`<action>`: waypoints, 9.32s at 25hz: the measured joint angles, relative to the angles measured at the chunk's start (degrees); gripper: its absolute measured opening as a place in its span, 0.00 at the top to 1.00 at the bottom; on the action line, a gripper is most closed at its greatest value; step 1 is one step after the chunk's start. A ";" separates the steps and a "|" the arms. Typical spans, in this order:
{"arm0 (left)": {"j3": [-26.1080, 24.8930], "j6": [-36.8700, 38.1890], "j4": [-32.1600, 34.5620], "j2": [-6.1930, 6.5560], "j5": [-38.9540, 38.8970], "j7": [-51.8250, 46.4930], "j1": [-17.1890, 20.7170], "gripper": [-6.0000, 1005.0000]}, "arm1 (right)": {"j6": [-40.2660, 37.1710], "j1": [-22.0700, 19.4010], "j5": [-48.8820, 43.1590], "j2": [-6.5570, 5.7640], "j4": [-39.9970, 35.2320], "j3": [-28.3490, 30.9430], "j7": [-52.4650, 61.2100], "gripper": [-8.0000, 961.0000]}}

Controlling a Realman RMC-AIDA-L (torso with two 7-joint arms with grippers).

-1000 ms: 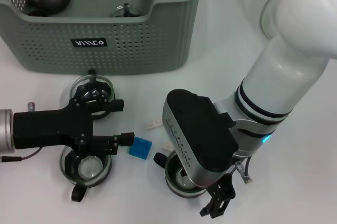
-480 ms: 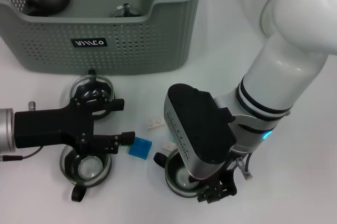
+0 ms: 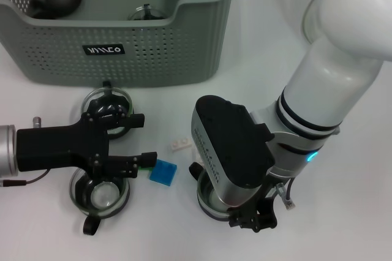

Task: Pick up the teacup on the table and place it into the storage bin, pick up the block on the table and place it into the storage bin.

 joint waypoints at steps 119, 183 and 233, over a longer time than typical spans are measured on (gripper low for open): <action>-0.70 -1.05 -1.50 1.00 1.16 -1.26 0.00 0.13 | 53.22 17.04 18.56 -0.18 34.93 31.02 -37.23 0.92; 1.20 6.49 32.15 -2.11 29.22 -35.02 -5.67 0.13 | -22.84 -12.10 25.29 -2.89 7.41 53.82 -24.98 0.19; 17.09 0.46 36.93 -6.90 35.90 -43.13 -6.43 0.14 | -14.81 -10.47 24.69 -2.80 11.27 54.19 -30.16 0.19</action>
